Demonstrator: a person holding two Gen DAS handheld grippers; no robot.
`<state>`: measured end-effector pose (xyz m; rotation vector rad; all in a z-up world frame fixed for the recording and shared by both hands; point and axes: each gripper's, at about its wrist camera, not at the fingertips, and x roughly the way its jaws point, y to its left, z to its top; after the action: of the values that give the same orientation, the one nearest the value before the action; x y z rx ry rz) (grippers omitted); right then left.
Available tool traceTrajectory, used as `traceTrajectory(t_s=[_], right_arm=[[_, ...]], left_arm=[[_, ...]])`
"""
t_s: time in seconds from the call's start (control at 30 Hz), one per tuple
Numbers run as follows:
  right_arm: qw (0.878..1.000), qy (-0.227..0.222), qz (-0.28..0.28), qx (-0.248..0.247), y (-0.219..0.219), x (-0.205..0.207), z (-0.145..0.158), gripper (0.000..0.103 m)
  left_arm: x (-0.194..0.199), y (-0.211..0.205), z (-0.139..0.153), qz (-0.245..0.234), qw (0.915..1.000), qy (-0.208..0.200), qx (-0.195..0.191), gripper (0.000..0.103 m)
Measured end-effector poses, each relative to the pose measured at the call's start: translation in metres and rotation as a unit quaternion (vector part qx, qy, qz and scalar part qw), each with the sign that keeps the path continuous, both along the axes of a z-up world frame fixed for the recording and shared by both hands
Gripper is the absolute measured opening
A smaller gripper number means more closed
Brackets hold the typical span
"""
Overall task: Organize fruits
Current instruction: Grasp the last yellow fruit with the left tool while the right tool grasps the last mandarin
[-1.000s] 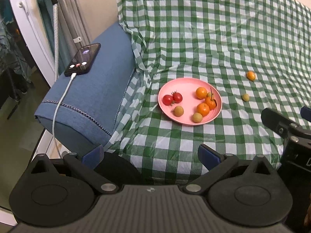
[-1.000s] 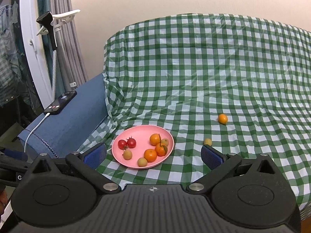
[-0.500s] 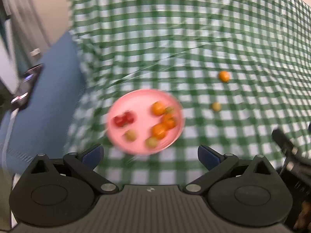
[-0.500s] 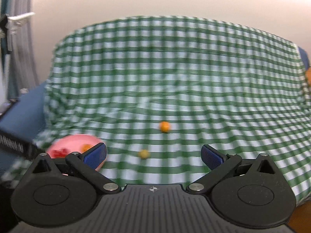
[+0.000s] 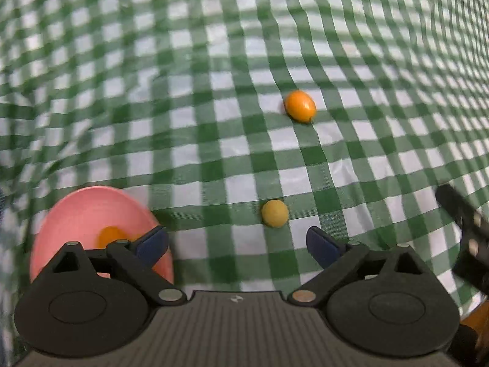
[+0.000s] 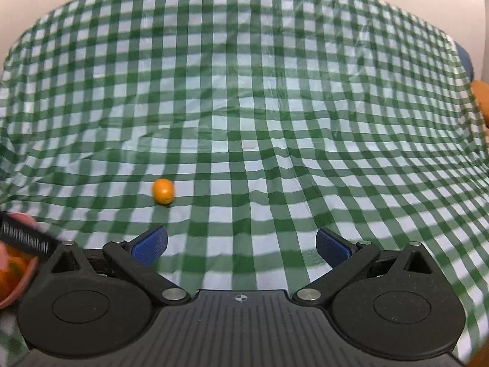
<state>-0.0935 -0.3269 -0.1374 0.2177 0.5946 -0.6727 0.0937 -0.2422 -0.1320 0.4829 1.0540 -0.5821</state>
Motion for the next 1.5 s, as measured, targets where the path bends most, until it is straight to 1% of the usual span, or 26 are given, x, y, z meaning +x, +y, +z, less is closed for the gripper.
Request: traceTrajectory(t_s=[0.1, 0.17, 0.2, 0.23, 0.27, 0.3, 0.33, 0.37, 0.4, 0.43, 0.57, 0.67, 0.77, 0.83, 0.9, 0.93, 0.97, 1.0, 1.03, 1.07, 1.1, 1.2, 1.3, 1.37, 1.43, 1.5], right_arm=[[1.0, 0.009, 0.018, -0.008, -0.022, 0.022, -0.021, 0.102], [0.999, 0.014, 0.033, -0.013, -0.032, 0.034, -0.034, 0.102], [0.999, 0.014, 0.043, -0.016, -0.037, 0.04, -0.042, 0.102], [0.998, 0.015, 0.052, -0.017, -0.041, 0.047, -0.048, 0.102], [0.998, 0.014, 0.063, -0.016, -0.043, 0.054, -0.054, 0.102], [0.997, 0.009, 0.077, -0.012, -0.046, 0.063, -0.06, 0.102], [0.996, 0.005, 0.089, -0.007, -0.052, 0.068, -0.063, 0.102], [0.995, 0.002, 0.102, -0.002, -0.055, 0.077, -0.067, 0.102], [0.993, 0.001, 0.116, 0.004, -0.057, 0.088, -0.072, 0.102], [0.992, 0.0, 0.129, 0.007, -0.059, 0.095, -0.075, 0.102], [0.987, 0.007, 0.161, 0.012, -0.059, 0.133, -0.088, 0.102], [0.986, 0.021, 0.166, 0.015, -0.059, 0.157, -0.095, 0.102], [0.985, 0.022, 0.17, 0.007, -0.058, 0.172, -0.094, 0.102], [0.985, 0.028, 0.173, -0.002, -0.056, 0.179, -0.095, 0.102], [0.984, 0.029, 0.174, -0.01, -0.055, 0.18, -0.094, 0.102], [0.984, 0.03, 0.175, -0.016, -0.053, 0.18, -0.094, 0.1], [0.983, 0.029, 0.179, -0.02, -0.051, 0.178, -0.093, 0.095], [0.982, 0.026, 0.185, -0.025, -0.049, 0.178, -0.093, 0.079], [0.981, 0.022, 0.192, -0.031, -0.047, 0.176, -0.091, 0.066], [0.979, 0.023, 0.198, -0.034, -0.044, 0.176, -0.09, 0.04], [0.977, 0.028, 0.206, -0.039, -0.041, 0.175, -0.089, 0.036], [0.979, 0.036, 0.193, -0.055, -0.036, 0.168, -0.084, 0.036], [0.988, 0.024, 0.151, -0.039, -0.044, 0.15, -0.07, 0.036], [0.993, 0.006, 0.116, -0.025, -0.047, 0.129, -0.052, 0.036], [0.995, -0.014, 0.096, -0.017, -0.044, 0.103, -0.035, 0.036], [0.996, -0.031, 0.088, -0.006, -0.03, 0.072, -0.015, 0.036]], left_arm=[[0.012, -0.014, -0.022, -0.021, 0.9994, 0.027, -0.002, 0.092], [0.018, -0.02, -0.035, -0.03, 0.9988, 0.038, 0.001, 0.083], [0.021, -0.022, -0.041, -0.032, 0.9986, 0.043, 0.003, 0.075], [0.023, -0.022, -0.046, -0.03, 0.9982, 0.053, 0.002, 0.063], [0.028, -0.021, -0.051, -0.026, 0.9977, 0.063, -0.001, 0.06], [0.031, -0.019, -0.052, -0.023, 0.9975, 0.066, -0.01, 0.06], [0.032, -0.017, -0.051, -0.024, 0.9975, 0.062, -0.021, 0.052], [0.033, -0.016, -0.05, -0.031, 0.9973, 0.061, -0.027, 0.047], [0.034, -0.014, -0.05, -0.036, 0.9972, 0.059, -0.029, 0.039], [0.036, -0.013, -0.051, -0.036, 0.9972, 0.057, -0.032, 0.035], [0.043, -0.007, -0.052, -0.04, 0.9959, 0.066, -0.048, 0.034], [0.047, -0.003, -0.052, -0.046, 0.9951, 0.067, -0.056, 0.035], [0.052, -0.002, -0.054, -0.052, 0.9935, 0.077, -0.065, 0.043], [0.055, -0.004, -0.055, -0.062, 0.9924, 0.082, -0.069, 0.056], [0.052, -0.005, -0.056, -0.07, 0.9922, 0.077, -0.069, 0.059], [0.051, -0.006, -0.056, -0.073, 0.9924, 0.073, -0.067, 0.058], [0.049, -0.006, -0.057, -0.073, 0.9929, 0.068, -0.064, 0.057], [0.046, -0.007, -0.057, -0.07, 0.9937, 0.063, -0.061, 0.042], [0.042, -0.007, -0.056, -0.068, 0.9943, 0.06, -0.057, 0.029], [0.042, -0.006, -0.055, -0.064, 0.994, 0.065, -0.059, 0.029], [0.042, -0.004, -0.053, -0.057, 0.994, 0.071, -0.062, 0.029], [0.041, 0.002, -0.046, -0.048, 0.9954, 0.056, -0.061, 0.029], [0.038, 0.008, -0.029, -0.036, 0.9958, 0.054, -0.064, 0.029], [0.031, 0.014, -0.014, -0.031, 0.9963, 0.048, -0.065, 0.029], [0.02, 0.026, 0.004, -0.022, 0.9974, 0.034, -0.059, 0.029], [0.005, 0.042, 0.021, -0.011, 0.9985, 0.022, -0.049, 0.029]])
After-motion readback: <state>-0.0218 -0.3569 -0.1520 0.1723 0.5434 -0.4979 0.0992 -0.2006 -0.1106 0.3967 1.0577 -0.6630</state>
